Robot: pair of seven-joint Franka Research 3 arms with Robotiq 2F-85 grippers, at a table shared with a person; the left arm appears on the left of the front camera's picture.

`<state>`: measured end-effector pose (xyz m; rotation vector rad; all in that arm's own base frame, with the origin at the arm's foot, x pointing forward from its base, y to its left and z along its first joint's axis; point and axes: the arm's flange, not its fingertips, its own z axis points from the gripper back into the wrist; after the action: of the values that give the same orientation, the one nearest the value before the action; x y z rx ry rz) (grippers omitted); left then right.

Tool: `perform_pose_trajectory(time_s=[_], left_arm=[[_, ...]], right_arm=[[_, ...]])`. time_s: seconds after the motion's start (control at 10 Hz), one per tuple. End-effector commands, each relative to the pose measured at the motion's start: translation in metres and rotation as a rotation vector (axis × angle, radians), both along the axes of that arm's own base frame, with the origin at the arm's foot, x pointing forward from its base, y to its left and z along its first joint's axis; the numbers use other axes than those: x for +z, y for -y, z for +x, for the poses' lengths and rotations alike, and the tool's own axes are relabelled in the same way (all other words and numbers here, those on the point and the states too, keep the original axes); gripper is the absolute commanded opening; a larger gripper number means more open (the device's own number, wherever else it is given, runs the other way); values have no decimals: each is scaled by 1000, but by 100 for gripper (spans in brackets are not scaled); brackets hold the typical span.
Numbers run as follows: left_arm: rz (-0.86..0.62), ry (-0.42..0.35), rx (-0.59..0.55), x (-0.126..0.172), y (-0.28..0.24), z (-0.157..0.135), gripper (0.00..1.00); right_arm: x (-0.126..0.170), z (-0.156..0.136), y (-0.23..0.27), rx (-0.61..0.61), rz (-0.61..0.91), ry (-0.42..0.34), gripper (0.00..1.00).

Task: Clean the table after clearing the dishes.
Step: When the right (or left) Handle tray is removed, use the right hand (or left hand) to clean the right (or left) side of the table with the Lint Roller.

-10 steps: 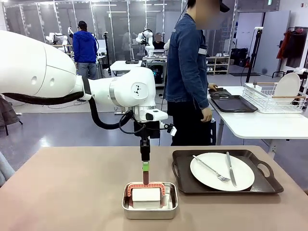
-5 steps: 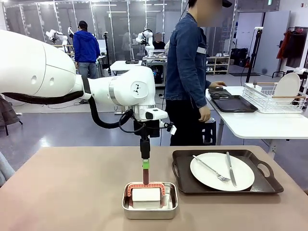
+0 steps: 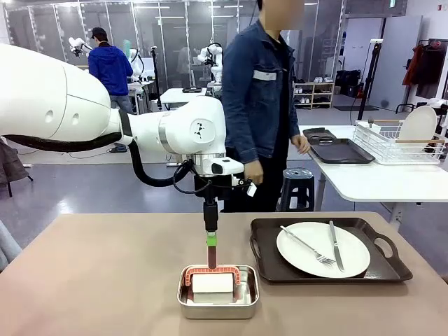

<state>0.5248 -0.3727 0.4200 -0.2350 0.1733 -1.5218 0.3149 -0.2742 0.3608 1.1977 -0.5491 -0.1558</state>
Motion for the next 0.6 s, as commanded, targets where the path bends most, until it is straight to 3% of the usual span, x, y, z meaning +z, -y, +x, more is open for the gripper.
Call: perform_pose_trajectory(time_s=[0.0, 0.4, 0.5], left_arm=[[-6, -2, -1, 1, 0, 0, 100], [0, 0, 0, 0, 0, 0, 100], [-43, 18, 103, 41, -9, 9, 100]], right_arm=[[3, -2, -1, -1, 9, 7, 100], [3, -2, -1, -1, 9, 7, 100], [3, -2, -1, -1, 9, 7, 100]])
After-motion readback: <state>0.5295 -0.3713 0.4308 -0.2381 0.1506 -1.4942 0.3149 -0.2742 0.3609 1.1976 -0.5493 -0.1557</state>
